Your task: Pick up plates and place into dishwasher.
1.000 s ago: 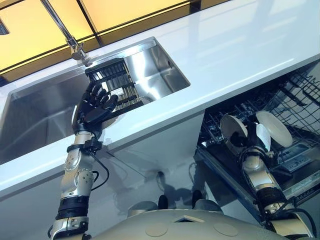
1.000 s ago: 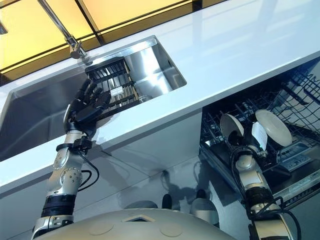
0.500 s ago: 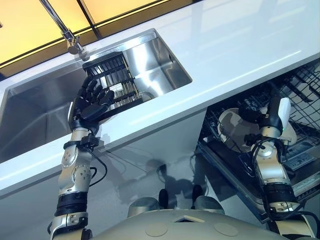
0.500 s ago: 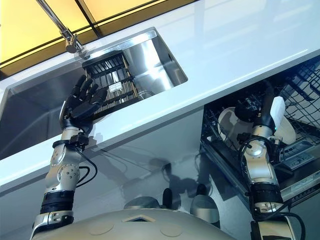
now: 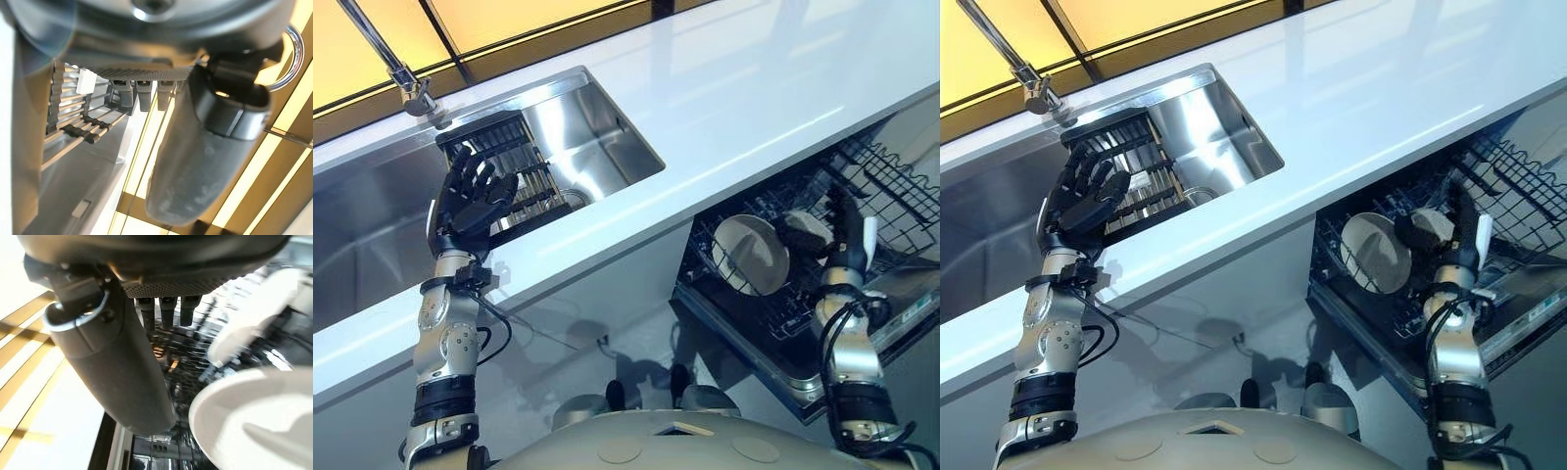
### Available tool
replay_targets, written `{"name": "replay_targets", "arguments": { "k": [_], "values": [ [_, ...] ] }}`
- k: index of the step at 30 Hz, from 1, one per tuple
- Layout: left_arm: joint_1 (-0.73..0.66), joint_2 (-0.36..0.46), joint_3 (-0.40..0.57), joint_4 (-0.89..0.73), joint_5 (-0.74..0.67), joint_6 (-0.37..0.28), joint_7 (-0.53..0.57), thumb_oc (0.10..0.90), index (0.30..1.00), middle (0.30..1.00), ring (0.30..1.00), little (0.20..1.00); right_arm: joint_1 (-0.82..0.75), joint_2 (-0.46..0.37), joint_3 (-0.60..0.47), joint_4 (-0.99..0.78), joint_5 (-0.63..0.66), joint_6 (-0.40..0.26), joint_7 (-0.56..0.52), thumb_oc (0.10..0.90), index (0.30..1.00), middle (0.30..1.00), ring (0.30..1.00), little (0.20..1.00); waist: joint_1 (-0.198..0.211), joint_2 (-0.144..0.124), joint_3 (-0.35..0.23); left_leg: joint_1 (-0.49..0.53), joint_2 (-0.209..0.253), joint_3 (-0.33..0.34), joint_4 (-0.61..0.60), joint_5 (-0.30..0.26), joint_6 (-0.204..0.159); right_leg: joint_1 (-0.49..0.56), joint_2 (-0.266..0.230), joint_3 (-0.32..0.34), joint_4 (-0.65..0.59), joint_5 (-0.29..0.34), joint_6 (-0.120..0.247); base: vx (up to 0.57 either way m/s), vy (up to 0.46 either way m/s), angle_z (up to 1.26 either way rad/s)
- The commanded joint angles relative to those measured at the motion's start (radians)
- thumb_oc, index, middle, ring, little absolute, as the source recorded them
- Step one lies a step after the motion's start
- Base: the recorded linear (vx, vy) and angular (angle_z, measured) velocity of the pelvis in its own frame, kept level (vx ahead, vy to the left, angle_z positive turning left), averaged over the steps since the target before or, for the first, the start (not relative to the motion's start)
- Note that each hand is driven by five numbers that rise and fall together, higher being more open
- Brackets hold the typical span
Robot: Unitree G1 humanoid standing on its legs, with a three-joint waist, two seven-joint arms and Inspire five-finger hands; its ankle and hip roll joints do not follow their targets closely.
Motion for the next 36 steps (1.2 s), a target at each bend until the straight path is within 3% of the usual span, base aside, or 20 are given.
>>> {"name": "replay_targets", "arguments": {
  "k": [1,4,12,23,28,31,36],
  "values": [
    [-0.022,0.076,0.059,0.037,-0.003,-0.149,-0.043,0.800,0.900,0.900,0.900,0.900,-0.041,0.018,-0.075,-0.033,0.179,-0.205,-0.069,0.800,0.900,0.900,0.900,0.900,-0.019,-0.015,-0.122,-0.044,-0.049,0.031,0.002,-0.034,0.049,-0.017,0.000,-0.012,0.089,-0.110,0.056,-0.01,0.033,-0.07],
    [-0.030,0.081,0.074,0.050,-0.013,-0.147,-0.038,0.800,0.900,0.900,0.900,0.900,-0.028,0.089,-0.115,0.063,0.332,-0.225,-0.103,0.800,0.900,0.900,0.900,0.900,-0.033,-0.005,-0.118,-0.045,-0.048,0.039,0.002,-0.040,0.052,-0.026,-0.001,0.006,0.097,-0.115,0.057,-0.01,0.046,-0.11],
    [-0.051,0.118,0.074,0.079,-0.042,-0.135,-0.036,0.800,0.900,0.900,0.900,0.900,-0.014,0.133,-0.132,0.205,0.346,-0.354,-0.251,0.800,0.900,0.900,0.900,0.900,-0.043,0.018,-0.112,-0.052,-0.054,0.037,0.002,-0.047,0.055,-0.038,-0.003,0.027,0.101,-0.120,0.054,-0.01,0.020,-0.02],
    [-0.057,0.133,0.076,0.073,-0.065,-0.115,-0.020,0.800,0.900,0.900,0.900,0.900,0.014,0.154,-0.087,0.320,0.355,-0.327,-0.204,0.800,0.900,0.900,0.900,0.900,-0.037,0.035,-0.098,-0.058,-0.064,0.023,0.002,-0.049,0.058,-0.046,-0.006,0.029,0.114,-0.129,0.050,0.00,0.009,0.02],
    [-0.051,0.122,0.083,0.065,-0.061,-0.104,-0.015,0.800,0.900,0.900,0.900,0.900,0.032,0.161,-0.054,0.337,0.398,-0.274,-0.062,0.800,0.900,0.900,0.900,0.900,-0.034,0.040,-0.085,-0.058,-0.067,0.017,0.002,-0.047,0.059,-0.052,-0.008,0.020,0.129,-0.135,0.048,0.02,0.013,0.06],
    [-0.053,0.113,0.083,0.047,-0.050,-0.086,-0.006,0.800,0.900,0.900,0.900,0.900,0.041,0.179,-0.038,0.336,0.476,-0.206,0.137,0.800,0.900,0.900,0.900,0.900,-0.030,0.039,-0.073,-0.060,-0.068,0.011,0.002,-0.043,0.061,-0.056,-0.012,0.009,0.142,-0.138,0.046,0.01,0.009,0.05],
    [-0.054,0.105,0.079,0.027,-0.039,-0.067,0.000,0.800,0.900,0.900,0.900,0.900,0.046,0.194,-0.013,0.351,0.522,-0.174,0.396,0.800,0.900,0.900,0.900,0.900,-0.020,0.033,-0.064,-0.060,-0.070,0.001,0.002,-0.041,0.060,-0.050,-0.015,-0.009,0.140,-0.139,0.044,0.01,-0.002,0.00]
  ]
}}
